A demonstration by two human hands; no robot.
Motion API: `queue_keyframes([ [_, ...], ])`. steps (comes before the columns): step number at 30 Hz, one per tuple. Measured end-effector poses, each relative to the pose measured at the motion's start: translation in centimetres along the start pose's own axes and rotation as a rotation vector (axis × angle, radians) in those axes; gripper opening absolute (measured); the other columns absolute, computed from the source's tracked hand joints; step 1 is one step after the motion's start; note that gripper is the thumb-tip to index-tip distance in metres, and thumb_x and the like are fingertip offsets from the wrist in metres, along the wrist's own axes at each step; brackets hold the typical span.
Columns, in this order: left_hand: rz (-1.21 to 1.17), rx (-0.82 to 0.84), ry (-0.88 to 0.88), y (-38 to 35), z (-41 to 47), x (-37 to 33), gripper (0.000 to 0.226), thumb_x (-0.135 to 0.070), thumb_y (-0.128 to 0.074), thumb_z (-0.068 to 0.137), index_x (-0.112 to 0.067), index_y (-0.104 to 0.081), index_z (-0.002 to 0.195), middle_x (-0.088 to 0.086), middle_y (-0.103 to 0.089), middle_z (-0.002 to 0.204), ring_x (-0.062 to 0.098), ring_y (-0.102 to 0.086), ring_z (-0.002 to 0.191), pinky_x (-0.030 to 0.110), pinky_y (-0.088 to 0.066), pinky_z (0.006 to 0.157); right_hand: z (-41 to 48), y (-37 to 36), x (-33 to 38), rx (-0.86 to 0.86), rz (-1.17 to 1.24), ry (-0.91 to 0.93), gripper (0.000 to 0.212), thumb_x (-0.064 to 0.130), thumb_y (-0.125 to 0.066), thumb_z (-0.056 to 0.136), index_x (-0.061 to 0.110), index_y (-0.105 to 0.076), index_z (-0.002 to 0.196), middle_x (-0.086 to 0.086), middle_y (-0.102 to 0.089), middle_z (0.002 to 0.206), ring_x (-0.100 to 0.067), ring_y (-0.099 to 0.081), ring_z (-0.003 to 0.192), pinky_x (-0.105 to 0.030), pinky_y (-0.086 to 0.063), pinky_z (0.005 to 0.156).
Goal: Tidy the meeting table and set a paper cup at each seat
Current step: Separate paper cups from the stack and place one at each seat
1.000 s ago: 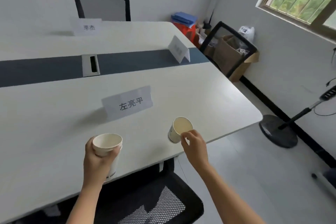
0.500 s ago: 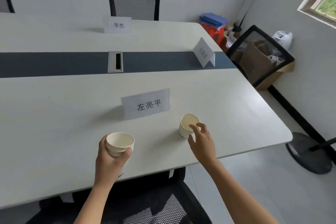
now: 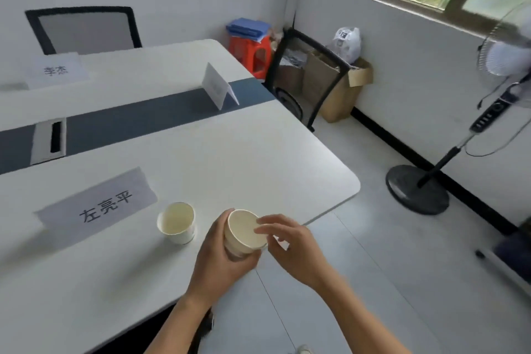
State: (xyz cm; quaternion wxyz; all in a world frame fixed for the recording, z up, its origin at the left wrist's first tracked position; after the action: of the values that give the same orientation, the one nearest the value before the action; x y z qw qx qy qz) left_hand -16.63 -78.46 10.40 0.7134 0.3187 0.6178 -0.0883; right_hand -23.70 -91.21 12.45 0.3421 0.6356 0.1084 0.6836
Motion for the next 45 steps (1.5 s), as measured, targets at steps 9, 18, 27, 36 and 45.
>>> queue_keyframes([
  [9, -0.052, 0.43, 0.006, -20.0, 4.0, -4.5, 0.064, -0.048, -0.076, 0.049, -0.047, -0.045, 0.105, -0.018, -0.064, 0.1, -0.002, -0.059, 0.096, 0.007, -0.048, 0.074, -8.1, 14.4, -12.3, -0.137, -0.051, -0.246, 0.022, 0.013, -0.048, 0.076, 0.015, -0.068, 0.085, -0.006, -0.066, 0.098, -0.002, -0.053, 0.084, -0.002, -0.039, 0.073],
  [18, -0.005, 0.728, 0.04, -33.4, 6.4, -6.5, 0.059, -0.049, -0.074, 0.048, -0.04, -0.049, 0.102, -0.023, -0.061, 0.102, 0.002, -0.061, 0.09, 0.019, -0.052, 0.076, -12.3, 21.9, -20.7, -0.229, -0.118, -0.438, 0.022, 0.041, -0.039, 0.07, 0.031, -0.052, 0.085, 0.009, -0.054, 0.087, -0.005, -0.051, 0.076, -0.028, -0.047, 0.07],
  [27, -0.008, 0.721, 0.089, -42.1, 15.1, -7.3, 0.07, -0.049, -0.072, 0.045, -0.04, -0.046, 0.109, -0.01, -0.065, 0.098, 0.008, -0.062, 0.093, 0.021, -0.05, 0.079, -7.0, 29.6, -28.7, -0.206, -0.086, -0.549, 0.014, 0.025, -0.054, 0.081, 0.013, -0.059, 0.087, 0.019, -0.044, 0.079, -0.005, -0.048, 0.078, -0.028, -0.043, 0.077],
  [36, 0.023, 0.726, 0.061, -52.7, 28.0, -12.3, 0.067, -0.053, -0.071, 0.043, -0.031, -0.054, 0.104, -0.007, -0.067, 0.094, 0.001, -0.06, 0.086, 0.016, -0.05, 0.07, 1.9, 42.7, -37.1, -0.267, -0.026, -0.677, 0.032, 0.032, -0.063, 0.082, 0.031, -0.04, 0.06, 0.004, -0.05, 0.078, -0.012, -0.048, 0.075, -0.025, -0.039, 0.072],
  [45, 0.051, 0.737, 0.084, -62.1, 33.2, -15.6, 0.053, -0.049, -0.072, 0.047, -0.037, -0.053, 0.095, -0.027, -0.06, 0.097, -0.003, -0.059, 0.084, 0.011, -0.048, 0.068, 4.0, 51.0, -44.7, -0.468, 0.101, -0.68, 0.034, 0.047, -0.064, 0.068, 0.028, -0.04, 0.055, -0.007, -0.06, 0.09, -0.011, -0.054, 0.083, -0.013, -0.038, 0.068],
])
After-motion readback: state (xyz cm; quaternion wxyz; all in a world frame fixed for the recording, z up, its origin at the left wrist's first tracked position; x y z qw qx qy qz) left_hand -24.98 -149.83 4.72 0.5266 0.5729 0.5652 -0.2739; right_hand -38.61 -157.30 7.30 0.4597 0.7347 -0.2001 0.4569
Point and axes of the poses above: each hand's wrist, its own z-axis towards the middle knuckle, its own y-axis out of the back of the hand, x = y × z, the point moved 5 cm from there along z, towards the middle knuckle
